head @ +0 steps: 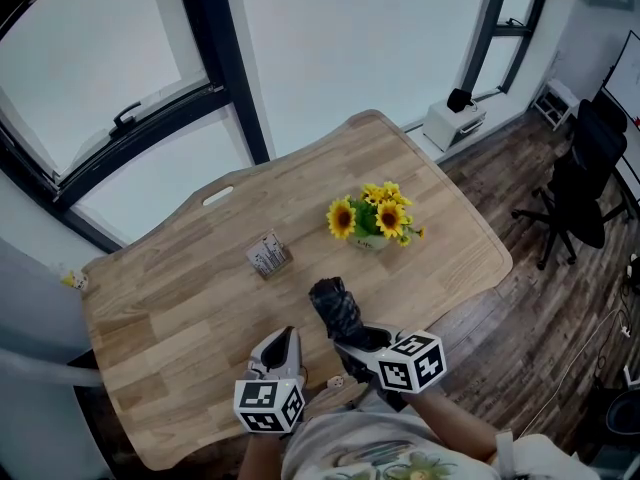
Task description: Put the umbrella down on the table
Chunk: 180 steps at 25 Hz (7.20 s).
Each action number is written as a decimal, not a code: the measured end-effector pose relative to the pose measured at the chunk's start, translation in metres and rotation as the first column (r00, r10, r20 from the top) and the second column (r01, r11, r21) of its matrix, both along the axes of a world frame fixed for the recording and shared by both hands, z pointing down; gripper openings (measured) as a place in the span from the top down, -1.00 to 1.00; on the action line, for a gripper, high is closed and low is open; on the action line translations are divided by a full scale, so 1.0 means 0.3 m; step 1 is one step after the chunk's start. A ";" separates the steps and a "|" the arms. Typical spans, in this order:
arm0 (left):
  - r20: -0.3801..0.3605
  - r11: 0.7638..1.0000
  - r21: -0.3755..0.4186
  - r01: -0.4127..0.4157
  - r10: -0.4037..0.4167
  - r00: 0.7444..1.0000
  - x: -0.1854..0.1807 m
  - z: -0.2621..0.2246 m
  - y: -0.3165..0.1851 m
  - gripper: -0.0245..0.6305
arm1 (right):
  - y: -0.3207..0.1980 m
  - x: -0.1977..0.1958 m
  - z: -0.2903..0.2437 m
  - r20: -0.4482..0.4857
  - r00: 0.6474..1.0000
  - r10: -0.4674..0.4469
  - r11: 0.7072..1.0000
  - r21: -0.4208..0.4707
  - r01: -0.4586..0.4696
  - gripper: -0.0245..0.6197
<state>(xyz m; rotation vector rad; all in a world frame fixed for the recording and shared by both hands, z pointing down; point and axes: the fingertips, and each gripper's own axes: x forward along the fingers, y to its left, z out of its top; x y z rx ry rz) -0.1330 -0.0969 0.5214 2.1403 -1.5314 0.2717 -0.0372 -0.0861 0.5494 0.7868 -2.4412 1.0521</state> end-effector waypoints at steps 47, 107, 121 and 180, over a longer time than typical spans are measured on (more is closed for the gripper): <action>-0.007 0.999 -0.041 0.011 -0.011 1.000 -0.037 0.054 0.004 0.93 | -0.002 -0.012 0.268 -0.098 0.995 -0.003 0.986 -0.167 -0.013 0.28; -0.007 0.997 -0.068 0.020 -0.020 1.000 -0.076 0.083 -0.011 0.93 | -0.003 -0.044 0.552 -0.212 0.976 -0.046 0.954 -0.298 -0.020 0.27; -0.015 0.998 -0.066 0.010 -0.011 1.000 -0.059 0.087 -0.018 0.93 | 0.003 -0.053 0.547 -0.208 0.976 -0.062 0.963 -0.268 0.004 0.22; -0.004 0.997 0.047 -0.059 0.059 0.998 0.073 -0.086 0.022 0.93 | -0.050 -0.040 -0.208 -0.010 0.999 0.050 0.912 0.408 -0.041 0.93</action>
